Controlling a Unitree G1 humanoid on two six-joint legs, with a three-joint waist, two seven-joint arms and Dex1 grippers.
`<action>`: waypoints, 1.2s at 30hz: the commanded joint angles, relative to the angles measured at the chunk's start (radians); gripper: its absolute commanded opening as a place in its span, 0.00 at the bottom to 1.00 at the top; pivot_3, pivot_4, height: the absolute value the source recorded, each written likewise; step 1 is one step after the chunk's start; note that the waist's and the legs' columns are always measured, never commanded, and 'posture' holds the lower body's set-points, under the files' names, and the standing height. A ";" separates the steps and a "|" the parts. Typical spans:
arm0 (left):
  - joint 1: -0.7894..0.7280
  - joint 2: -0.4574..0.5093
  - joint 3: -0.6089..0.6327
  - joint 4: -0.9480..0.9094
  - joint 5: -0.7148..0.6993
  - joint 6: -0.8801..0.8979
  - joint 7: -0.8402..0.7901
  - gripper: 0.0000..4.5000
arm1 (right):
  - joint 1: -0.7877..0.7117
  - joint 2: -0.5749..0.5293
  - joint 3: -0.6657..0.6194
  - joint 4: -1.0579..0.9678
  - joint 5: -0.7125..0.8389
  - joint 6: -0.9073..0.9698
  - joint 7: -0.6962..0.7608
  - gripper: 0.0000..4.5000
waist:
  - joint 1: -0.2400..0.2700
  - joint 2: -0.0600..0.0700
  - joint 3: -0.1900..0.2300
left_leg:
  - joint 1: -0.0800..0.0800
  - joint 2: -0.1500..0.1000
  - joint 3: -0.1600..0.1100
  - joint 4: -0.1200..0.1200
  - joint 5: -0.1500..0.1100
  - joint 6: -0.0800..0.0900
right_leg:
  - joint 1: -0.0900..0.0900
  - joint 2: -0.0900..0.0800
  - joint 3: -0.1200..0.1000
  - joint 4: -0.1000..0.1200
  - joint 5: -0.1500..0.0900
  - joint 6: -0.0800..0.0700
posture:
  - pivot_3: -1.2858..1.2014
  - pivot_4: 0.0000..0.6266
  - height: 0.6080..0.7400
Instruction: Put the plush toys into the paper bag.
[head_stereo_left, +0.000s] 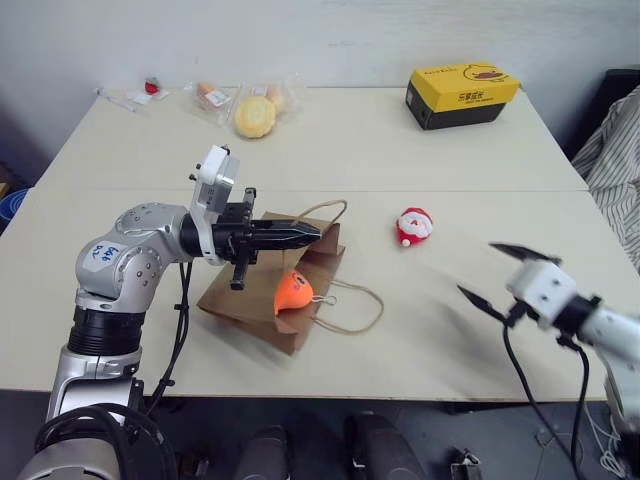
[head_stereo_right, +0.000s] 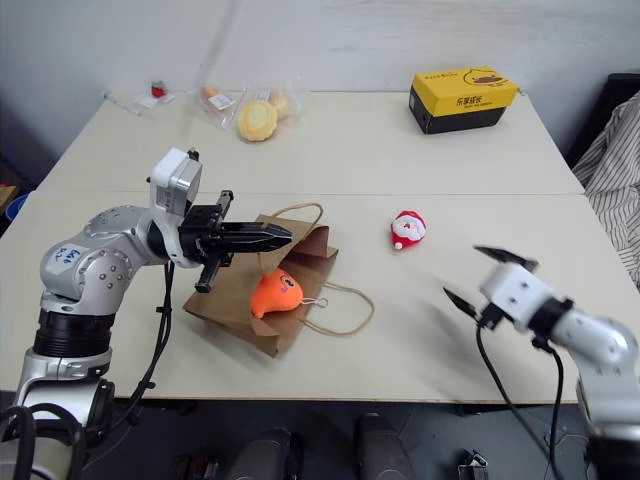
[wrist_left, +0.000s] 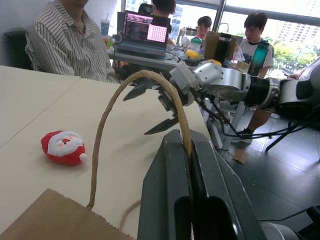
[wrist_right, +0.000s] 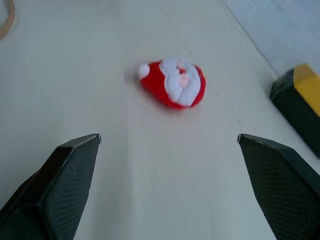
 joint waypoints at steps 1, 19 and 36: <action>-0.001 0.006 0.024 -0.034 -0.008 -0.007 0.015 0.00 | -0.166 -0.011 0.128 0.138 -0.105 -0.056 0.015 0.99 | 0.002 0.000 0.000 | -0.002 0.000 0.000 0.000 0.000 0.000 | -0.001 0.000 0.000 0.000 0.000 0.000 | 0.52 0.24 1.00; 0.006 0.022 0.033 -0.064 -0.016 0.008 0.037 0.00 | -0.645 0.129 0.400 0.677 -0.243 -0.008 0.071 0.34 | -0.002 0.000 0.000 | -0.014 0.000 -0.002 0.009 0.000 0.000 | -0.008 -0.002 -0.003 0.001 0.000 0.000 | 0.52 0.24 1.00; -0.003 0.021 0.040 -0.015 -0.034 0.025 0.011 0.00 | -0.325 0.132 0.303 -0.109 0.256 0.208 0.334 0.00 | 0.001 0.000 0.000 | -0.014 0.001 -0.006 0.010 -0.001 0.000 | -0.007 -0.001 -0.005 0.004 0.000 0.000 | 0.52 0.24 1.00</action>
